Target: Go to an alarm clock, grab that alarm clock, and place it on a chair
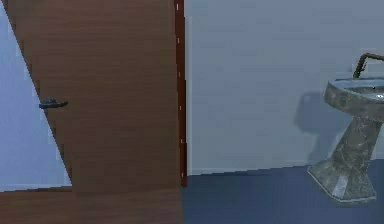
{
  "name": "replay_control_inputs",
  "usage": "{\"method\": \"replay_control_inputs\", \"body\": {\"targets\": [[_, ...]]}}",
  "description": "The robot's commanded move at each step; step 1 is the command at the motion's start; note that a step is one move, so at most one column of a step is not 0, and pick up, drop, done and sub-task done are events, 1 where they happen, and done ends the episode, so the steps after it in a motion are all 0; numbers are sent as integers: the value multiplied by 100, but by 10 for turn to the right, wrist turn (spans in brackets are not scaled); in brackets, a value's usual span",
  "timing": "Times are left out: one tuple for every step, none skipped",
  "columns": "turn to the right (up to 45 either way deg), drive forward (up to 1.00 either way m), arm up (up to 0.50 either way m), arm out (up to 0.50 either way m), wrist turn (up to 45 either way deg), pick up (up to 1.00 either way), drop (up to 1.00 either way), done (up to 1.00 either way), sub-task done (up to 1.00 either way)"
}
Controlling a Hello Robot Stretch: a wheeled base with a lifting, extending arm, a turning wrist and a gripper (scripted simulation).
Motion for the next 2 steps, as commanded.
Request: {"method": "replay_control_inputs", "body": {"targets": [[-60, 0, 0, 0, 0, 0, 0, 0, 0], [0, 15, 0, 0, 0, 0, 0, 0, 0]]}}
